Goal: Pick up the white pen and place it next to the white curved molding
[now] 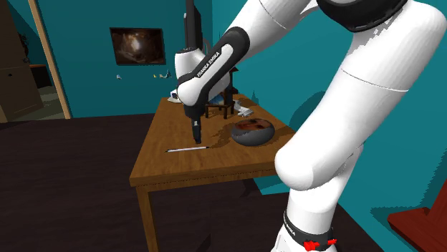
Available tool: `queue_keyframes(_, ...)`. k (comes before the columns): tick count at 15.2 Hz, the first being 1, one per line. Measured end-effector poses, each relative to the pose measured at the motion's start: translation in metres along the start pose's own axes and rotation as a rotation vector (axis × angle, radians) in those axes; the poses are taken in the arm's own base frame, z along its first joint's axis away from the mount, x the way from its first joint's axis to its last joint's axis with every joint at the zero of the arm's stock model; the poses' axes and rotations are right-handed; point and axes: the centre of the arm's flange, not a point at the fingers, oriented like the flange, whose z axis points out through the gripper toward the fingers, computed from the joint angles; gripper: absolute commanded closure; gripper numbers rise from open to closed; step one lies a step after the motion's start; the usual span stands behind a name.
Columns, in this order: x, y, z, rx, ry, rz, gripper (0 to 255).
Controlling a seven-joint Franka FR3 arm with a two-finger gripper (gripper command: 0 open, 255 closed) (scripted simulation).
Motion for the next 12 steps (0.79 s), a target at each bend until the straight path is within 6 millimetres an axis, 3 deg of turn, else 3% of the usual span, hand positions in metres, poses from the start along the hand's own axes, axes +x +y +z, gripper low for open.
queue_keyframes(8,0.014,-0.007,0.042,-0.008,0.009,-0.060,0)
queue_keyframes(12,0.014,-0.007,0.048,-0.008,0.009,-0.060,0)
